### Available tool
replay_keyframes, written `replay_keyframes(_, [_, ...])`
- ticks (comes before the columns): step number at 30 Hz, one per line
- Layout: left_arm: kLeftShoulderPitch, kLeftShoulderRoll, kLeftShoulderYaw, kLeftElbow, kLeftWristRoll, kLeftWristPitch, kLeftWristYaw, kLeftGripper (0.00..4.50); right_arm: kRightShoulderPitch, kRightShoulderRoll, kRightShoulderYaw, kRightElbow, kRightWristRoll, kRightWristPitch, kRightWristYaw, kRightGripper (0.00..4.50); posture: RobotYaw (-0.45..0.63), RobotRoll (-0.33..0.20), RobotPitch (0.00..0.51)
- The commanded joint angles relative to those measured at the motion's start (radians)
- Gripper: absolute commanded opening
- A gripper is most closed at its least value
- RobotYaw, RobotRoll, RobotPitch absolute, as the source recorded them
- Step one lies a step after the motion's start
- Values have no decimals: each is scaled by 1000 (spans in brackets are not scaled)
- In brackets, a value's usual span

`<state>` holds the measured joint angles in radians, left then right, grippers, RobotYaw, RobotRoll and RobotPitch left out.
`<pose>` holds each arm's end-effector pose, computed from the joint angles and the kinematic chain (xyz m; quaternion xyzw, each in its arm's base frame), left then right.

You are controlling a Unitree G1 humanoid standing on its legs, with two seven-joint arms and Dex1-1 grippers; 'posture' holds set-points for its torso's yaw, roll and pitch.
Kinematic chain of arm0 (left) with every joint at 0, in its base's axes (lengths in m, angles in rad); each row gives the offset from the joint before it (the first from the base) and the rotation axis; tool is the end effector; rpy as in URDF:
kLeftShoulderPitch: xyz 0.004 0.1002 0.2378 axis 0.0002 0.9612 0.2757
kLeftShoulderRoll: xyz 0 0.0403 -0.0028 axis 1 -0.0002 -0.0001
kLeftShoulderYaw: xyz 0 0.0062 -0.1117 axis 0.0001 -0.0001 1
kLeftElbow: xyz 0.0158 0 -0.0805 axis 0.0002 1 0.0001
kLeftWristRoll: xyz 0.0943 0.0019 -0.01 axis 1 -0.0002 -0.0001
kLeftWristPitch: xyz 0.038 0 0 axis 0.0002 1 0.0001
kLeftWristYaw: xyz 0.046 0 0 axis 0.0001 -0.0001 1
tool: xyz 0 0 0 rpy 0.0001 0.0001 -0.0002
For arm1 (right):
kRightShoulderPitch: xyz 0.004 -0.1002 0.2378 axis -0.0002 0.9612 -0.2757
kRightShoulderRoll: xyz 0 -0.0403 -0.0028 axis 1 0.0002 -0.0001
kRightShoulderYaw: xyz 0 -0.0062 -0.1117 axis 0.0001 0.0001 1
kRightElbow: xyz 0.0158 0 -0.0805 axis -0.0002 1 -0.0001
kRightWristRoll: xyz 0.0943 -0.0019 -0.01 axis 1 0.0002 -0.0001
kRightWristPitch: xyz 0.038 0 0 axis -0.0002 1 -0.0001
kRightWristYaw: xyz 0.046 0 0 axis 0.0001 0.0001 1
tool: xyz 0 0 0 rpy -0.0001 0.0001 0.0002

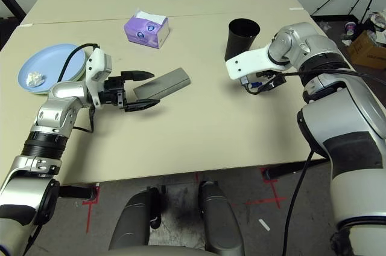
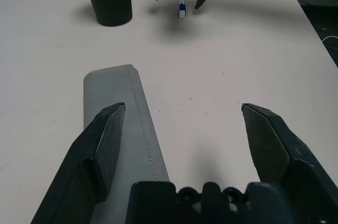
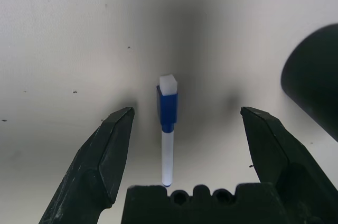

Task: Organize and tidy the items on the table.

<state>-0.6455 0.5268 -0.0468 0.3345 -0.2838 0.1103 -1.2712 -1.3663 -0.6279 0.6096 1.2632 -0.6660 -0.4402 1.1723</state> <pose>0.3099 0.2274 0.1612 0.1547 -0.0113 -0.5860 0.7953 0.3713 -0.2192 0.2506 -0.6730 0.2897 0.4377 0.5211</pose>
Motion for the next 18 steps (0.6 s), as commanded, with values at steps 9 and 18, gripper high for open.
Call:
replay_keyframes(9, [51, 18, 8, -79, -30, 58, 6, 4500, -26, -33, -30, -4, 25, -17, 85, 4463, -48, 0, 283])
replay_keyframes(18, [63, 19, 6, -115, -40, 81, 12, 4500, -28, -15, -32, 4, 25, -12, 129, 4463, -34, 0, 288])
